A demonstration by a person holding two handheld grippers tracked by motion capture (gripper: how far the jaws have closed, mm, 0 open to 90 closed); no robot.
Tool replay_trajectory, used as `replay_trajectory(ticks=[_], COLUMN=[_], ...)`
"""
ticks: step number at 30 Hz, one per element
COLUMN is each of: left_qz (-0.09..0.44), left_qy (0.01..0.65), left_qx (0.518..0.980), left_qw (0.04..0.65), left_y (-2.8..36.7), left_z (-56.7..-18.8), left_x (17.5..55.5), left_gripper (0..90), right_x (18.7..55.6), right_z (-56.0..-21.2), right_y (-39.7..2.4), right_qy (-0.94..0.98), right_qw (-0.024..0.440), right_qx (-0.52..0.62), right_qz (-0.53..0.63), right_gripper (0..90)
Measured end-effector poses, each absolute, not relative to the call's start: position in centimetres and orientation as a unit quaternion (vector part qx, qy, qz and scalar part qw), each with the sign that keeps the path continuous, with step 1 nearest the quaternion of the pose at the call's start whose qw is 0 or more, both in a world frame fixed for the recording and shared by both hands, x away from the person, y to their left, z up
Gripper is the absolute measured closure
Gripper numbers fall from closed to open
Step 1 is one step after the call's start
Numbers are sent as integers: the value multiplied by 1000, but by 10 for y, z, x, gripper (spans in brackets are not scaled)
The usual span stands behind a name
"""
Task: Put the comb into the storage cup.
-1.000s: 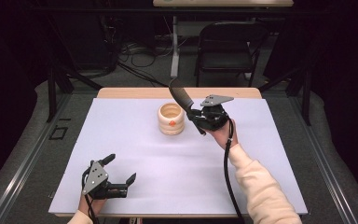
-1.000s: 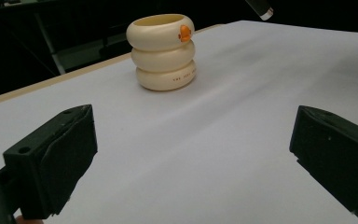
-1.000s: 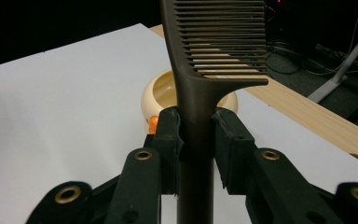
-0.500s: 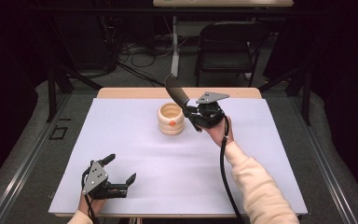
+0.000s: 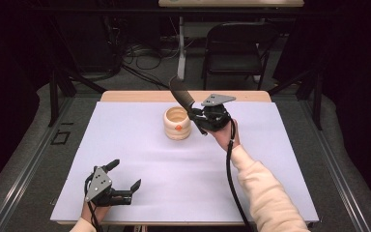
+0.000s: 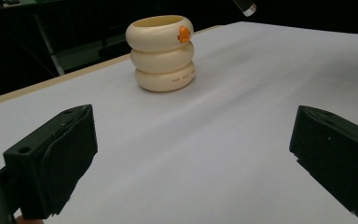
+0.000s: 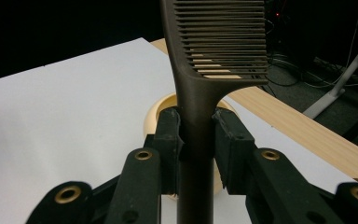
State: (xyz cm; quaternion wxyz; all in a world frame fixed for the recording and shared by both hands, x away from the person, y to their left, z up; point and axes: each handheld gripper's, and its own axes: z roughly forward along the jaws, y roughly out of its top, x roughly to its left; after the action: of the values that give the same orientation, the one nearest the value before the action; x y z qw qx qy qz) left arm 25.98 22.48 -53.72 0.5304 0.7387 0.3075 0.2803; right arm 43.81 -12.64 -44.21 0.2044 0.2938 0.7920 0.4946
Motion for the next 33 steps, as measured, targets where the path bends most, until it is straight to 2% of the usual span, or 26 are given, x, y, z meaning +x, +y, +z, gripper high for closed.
replay_trajectory(ticks=[33], left_qz=[279], left_qy=[307], left_qx=[739], left_qw=[531], left_y=[224], left_z=[-537], left_x=[260], left_gripper=[8], right_x=[450], right_z=[-436], right_y=[-117], right_qy=[785], right_qw=[210], right_qx=[289], right_qz=[506], right_gripper=[723])
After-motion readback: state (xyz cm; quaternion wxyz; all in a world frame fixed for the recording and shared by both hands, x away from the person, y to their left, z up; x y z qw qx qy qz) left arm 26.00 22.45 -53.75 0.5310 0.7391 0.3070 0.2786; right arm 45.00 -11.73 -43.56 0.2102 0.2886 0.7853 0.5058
